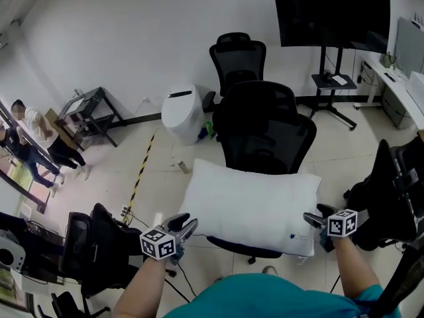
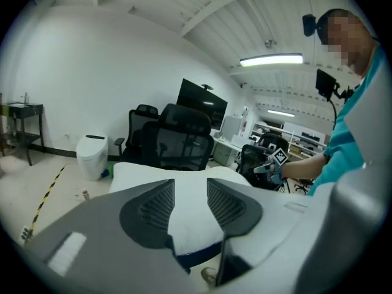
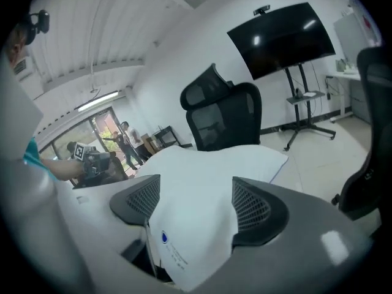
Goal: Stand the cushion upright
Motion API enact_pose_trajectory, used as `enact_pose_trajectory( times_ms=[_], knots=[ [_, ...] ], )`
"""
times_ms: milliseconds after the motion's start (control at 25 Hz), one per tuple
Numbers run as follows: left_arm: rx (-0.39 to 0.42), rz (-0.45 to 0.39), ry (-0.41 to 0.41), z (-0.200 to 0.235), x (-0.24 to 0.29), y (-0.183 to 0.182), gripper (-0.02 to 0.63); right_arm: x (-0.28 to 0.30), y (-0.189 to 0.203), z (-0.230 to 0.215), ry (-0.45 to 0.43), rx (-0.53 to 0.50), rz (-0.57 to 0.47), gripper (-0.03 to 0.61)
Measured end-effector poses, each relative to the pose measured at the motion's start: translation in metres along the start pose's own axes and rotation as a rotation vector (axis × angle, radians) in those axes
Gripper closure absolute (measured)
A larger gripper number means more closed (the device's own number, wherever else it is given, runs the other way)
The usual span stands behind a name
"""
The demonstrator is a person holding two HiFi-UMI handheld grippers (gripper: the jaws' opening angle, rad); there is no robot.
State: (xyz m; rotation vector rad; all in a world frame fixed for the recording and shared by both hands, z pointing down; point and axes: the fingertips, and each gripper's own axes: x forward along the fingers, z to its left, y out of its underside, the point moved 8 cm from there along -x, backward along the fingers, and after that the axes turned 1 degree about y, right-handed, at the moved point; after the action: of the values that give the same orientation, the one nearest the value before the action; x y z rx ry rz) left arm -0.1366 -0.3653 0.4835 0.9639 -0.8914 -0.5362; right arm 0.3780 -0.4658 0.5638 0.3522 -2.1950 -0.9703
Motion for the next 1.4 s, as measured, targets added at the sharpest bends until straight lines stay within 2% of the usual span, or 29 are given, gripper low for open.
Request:
enact_pose_trajectory(
  times_ms=[80,160,320,440,560,640,680,720,760,880,960,1040,1160,1400],
  knots=[
    [0.002,0.061,-0.012,0.034,0.017,0.005,0.426,0.02,0.009,-0.025,0.006,0.069,0.045,0.171],
    [-0.014,0.146,-0.001,0.072,0.037,0.018,0.353,0.036,0.021,-0.044,0.013,0.144,0.076,0.114],
    [-0.113,0.302,0.059,0.146,0.074,0.037,0.204,0.058,0.048,-0.063,0.007,0.363,0.092,-0.014],
    [-0.15,0.425,0.111,0.185,0.102,0.057,0.117,0.071,0.063,-0.07,-0.012,0.47,0.116,-0.015],
    [-0.219,0.505,0.185,0.198,0.128,0.083,0.089,0.078,0.075,-0.069,-0.042,0.562,0.163,-0.014],
    [-0.281,0.483,0.252,0.197,0.139,0.094,0.096,0.085,0.076,-0.067,-0.081,0.573,0.183,-0.001],
    [-0.298,0.458,0.283,0.196,0.142,0.098,0.107,0.09,0.073,-0.065,-0.134,0.56,0.176,0.054],
    [-0.303,0.431,0.309,0.194,0.145,0.1,0.126,0.094,0.07,-0.063,-0.19,0.543,0.165,0.136],
    [-0.295,0.405,0.335,0.191,0.146,0.1,0.169,0.095,0.069,-0.062,-0.206,0.535,0.168,0.216],
    [-0.245,0.334,0.387,0.18,0.145,0.094,0.369,0.09,0.063,-0.059,-0.159,0.457,0.197,0.398],
    [-0.238,0.283,0.381,0.173,0.137,0.091,0.429,0.08,0.052,-0.053,-0.129,0.4,0.189,0.471],
    [-0.252,0.221,0.376,0.164,0.124,0.089,0.443,0.066,0.03,-0.048,-0.126,0.355,0.154,0.488],
    [-0.297,0.13,0.406,0.14,0.105,0.093,0.445,0.039,-0.024,-0.037,-0.127,0.218,0.127,0.492],
    [-0.454,-0.105,0.439,0.079,0.097,0.122,0.443,0.001,-0.164,0.012,-0.11,-0.126,0.196,0.494]
  ],
)
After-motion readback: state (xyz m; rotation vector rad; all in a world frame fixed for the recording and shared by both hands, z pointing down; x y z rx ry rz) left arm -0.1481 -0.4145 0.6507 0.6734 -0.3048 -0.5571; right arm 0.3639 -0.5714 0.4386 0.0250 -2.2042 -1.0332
